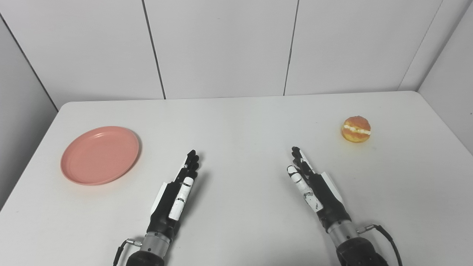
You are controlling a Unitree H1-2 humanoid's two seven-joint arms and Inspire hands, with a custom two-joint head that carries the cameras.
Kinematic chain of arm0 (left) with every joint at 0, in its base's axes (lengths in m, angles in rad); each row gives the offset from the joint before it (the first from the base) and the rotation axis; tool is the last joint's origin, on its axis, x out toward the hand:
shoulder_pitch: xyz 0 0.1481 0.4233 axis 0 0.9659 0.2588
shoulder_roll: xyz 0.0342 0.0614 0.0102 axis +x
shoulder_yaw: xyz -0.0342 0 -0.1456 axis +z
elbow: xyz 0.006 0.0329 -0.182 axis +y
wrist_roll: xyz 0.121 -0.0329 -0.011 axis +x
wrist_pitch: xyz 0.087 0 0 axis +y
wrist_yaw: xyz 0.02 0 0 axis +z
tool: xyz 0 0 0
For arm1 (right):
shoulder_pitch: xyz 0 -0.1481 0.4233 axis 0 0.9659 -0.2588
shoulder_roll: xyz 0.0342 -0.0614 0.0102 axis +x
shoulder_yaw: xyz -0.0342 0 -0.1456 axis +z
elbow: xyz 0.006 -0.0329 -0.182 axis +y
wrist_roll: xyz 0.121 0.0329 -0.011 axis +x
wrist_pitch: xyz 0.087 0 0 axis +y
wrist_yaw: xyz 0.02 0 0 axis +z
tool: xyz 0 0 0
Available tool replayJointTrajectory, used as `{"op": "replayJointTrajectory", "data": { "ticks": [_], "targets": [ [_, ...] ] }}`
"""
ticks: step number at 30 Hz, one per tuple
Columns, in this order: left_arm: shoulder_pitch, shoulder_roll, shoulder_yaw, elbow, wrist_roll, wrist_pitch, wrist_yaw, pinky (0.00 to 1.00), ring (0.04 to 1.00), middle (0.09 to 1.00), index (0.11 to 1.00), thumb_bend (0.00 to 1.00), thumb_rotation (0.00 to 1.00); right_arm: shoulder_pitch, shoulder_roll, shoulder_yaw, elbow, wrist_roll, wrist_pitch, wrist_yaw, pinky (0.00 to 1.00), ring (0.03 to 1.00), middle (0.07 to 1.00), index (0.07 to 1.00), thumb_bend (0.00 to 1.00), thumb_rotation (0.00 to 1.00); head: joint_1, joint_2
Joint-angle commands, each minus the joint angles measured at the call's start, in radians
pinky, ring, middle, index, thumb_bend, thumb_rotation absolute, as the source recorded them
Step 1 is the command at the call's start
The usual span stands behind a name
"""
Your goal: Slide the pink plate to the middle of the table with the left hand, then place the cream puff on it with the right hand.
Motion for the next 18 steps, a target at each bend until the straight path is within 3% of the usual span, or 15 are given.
{"op": "replayJointTrajectory", "data": {
  "ticks": [1, 18],
  "targets": [
    [0.01, 0.009, 0.003, 0.007, 0.01, 0.007, 0.008, 1.0, 0.995, 1.0, 1.0, 0.48, 1.0, -0.013, 0.003, 0.003, -0.004, 0.0, -0.014, 0.004, 0.95, 0.993, 1.0, 1.0, 0.42, 1.0, 0.001, -0.001],
    [0.011, 0.006, 0.003, 0.0, 0.006, 0.02, 0.006, 1.0, 0.997, 1.0, 1.0, 0.48, 1.0, -0.011, 0.005, 0.002, -0.007, 0.002, -0.008, 0.005, 0.95, 0.991, 1.0, 1.0, 0.41, 1.0, 0.008, -0.011]
  ]
}}
